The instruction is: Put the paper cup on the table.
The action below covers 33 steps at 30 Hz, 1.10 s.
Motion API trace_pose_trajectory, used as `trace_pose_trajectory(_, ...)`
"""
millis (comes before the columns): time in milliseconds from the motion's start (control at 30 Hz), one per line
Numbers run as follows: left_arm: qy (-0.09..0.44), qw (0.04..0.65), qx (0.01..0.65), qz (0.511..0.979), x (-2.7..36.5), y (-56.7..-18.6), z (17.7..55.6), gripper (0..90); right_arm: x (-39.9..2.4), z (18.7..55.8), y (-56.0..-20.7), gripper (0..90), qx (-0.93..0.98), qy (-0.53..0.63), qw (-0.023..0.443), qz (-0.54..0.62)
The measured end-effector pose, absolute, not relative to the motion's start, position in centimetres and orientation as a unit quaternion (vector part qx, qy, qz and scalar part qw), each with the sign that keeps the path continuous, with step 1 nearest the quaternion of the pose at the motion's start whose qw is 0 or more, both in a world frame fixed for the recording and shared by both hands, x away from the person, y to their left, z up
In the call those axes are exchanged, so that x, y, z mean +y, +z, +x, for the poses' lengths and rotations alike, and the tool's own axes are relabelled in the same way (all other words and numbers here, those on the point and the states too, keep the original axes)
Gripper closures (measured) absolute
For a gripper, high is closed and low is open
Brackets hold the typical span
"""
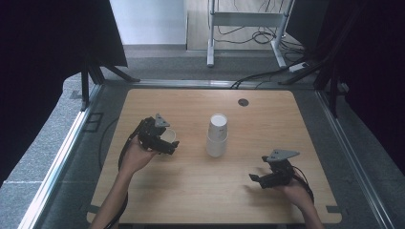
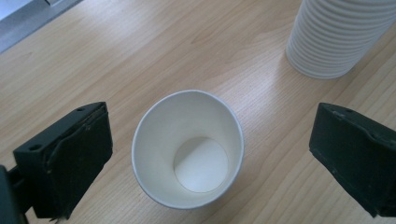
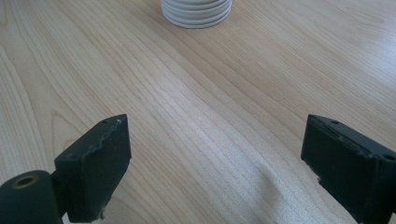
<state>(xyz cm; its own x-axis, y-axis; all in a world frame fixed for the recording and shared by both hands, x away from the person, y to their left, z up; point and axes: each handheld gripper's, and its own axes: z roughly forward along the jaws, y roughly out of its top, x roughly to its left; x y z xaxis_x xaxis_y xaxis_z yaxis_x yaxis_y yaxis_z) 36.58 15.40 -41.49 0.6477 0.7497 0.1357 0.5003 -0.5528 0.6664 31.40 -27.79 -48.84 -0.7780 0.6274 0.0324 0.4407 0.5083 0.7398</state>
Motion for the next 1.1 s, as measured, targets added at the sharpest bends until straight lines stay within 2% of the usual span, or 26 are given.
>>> trace_pose_trajectory(667, 0.232, 0.353, 0.341, 0.84, 15.8, -39.8, 32.6, 0.0, -27.7, 31.3, -48.7, 10.5, 0.861, 0.388, 0.118, 0.306)
trace_pose_trajectory(1100, 0.251, 0.37, 0.342, 0.827, 16.9, -40.5, 29.6, 0.0, -27.5, 31.3, -48.7, 12.0, 0.864, 0.387, 0.113, 0.301)
